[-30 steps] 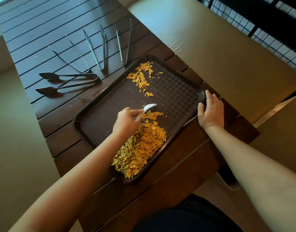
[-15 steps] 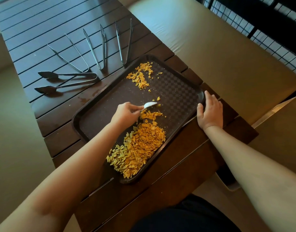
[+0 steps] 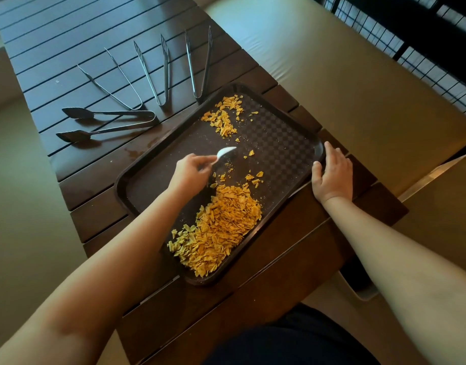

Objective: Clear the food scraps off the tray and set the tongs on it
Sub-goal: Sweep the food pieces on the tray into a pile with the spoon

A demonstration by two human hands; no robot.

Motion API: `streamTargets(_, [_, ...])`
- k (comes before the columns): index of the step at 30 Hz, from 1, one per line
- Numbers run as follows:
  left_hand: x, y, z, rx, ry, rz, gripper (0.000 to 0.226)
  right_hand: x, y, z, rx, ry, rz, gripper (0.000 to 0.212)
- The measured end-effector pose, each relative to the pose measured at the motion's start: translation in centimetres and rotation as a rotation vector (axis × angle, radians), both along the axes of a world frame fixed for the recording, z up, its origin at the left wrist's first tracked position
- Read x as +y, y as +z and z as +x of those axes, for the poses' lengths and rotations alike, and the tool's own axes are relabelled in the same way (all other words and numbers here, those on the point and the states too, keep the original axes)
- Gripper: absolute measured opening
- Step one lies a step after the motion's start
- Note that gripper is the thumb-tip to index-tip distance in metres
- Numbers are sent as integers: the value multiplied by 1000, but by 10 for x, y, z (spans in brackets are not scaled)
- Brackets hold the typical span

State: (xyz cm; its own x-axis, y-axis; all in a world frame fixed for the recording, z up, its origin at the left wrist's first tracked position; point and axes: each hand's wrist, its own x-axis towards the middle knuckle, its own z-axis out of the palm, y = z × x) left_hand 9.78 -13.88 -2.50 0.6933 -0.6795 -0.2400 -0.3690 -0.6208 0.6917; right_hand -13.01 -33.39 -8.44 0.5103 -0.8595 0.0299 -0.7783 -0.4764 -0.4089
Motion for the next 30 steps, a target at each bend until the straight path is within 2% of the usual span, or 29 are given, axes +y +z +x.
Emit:
streamTargets(4, [-24, -3, 0, 8, -6, 64, 30, 0, 0, 0, 2, -2, 3, 62])
streamTargets(10, [-21, 1, -3, 60, -302, 172, 26, 0, 1, 0, -4, -7, 2, 62])
streamTargets(16, [10, 6, 3, 50, -477, 271, 21, 1, 0, 0, -13, 2, -5, 61])
streamTargets(18, [16, 7, 4, 89, -476, 260, 21, 0, 0, 0, -9, 0, -7, 61])
streamTargets(20, [14, 8, 6, 92, -391, 186, 22, 0, 0, 0, -3, -3, -13, 61])
streamTargets(24, [-11, 6, 7, -27, -211, 62, 26, 0, 0, 0, -2, -2, -10, 61])
streamTargets(27, [-27, 2, 4, -62, -221, 114, 29, 0, 0, 0, -10, -4, -5, 60])
streamTargets(30, [-30, 3, -2, 1, -280, 178, 28, 0, 0, 0, -20, 1, -4, 61])
